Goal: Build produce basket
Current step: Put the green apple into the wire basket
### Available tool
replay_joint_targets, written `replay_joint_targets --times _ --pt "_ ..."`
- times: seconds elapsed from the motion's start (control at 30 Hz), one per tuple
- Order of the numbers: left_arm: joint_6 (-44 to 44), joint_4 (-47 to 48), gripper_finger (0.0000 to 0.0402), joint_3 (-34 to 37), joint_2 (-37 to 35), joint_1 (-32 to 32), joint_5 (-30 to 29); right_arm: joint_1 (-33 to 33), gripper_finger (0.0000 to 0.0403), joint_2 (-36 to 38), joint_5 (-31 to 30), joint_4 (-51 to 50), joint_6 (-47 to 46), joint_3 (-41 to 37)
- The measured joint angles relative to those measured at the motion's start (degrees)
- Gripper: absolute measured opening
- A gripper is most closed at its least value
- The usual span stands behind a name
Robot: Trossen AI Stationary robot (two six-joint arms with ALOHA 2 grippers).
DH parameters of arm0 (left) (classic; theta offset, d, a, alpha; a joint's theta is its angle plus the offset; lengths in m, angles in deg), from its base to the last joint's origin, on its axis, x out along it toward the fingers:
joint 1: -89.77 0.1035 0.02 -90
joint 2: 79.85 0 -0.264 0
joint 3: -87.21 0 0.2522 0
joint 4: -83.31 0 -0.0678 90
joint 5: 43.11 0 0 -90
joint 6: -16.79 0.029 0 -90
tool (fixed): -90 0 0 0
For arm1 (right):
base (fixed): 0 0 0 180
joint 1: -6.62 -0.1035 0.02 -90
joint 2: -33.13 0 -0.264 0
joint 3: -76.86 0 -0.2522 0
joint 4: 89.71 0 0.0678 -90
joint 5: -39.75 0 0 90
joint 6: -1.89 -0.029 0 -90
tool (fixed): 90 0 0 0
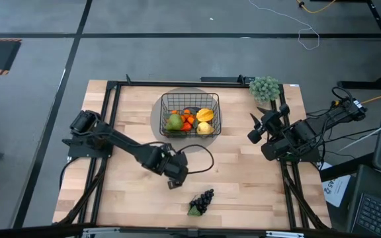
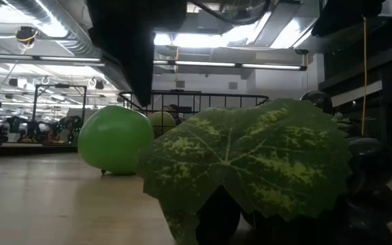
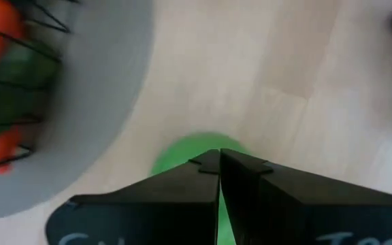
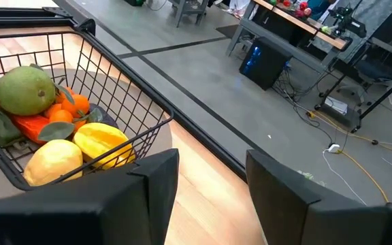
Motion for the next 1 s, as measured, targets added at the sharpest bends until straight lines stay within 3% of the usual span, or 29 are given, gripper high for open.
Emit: replay_joint_targets --times 0.17,0.67,1.0 --pt "0.62 1.79 0.0000 0.02 1.93 0.21 2.35 0.01 0.0174 0.02 0.00 -0.04 0.01 0.00" --pt "1.01 2.96 0.0000 0.00 1.27 -0.53 -0.27 0.00 0.0174 -0.05 -0.02 -0.04 0.00 -0.02" --pt "-5.71 16.11 0.0000 -0.05 -0.65 -3.90 -0.14 0.00 0.0174 -0.04 -0.02 -0.04 0.02 -0.02"
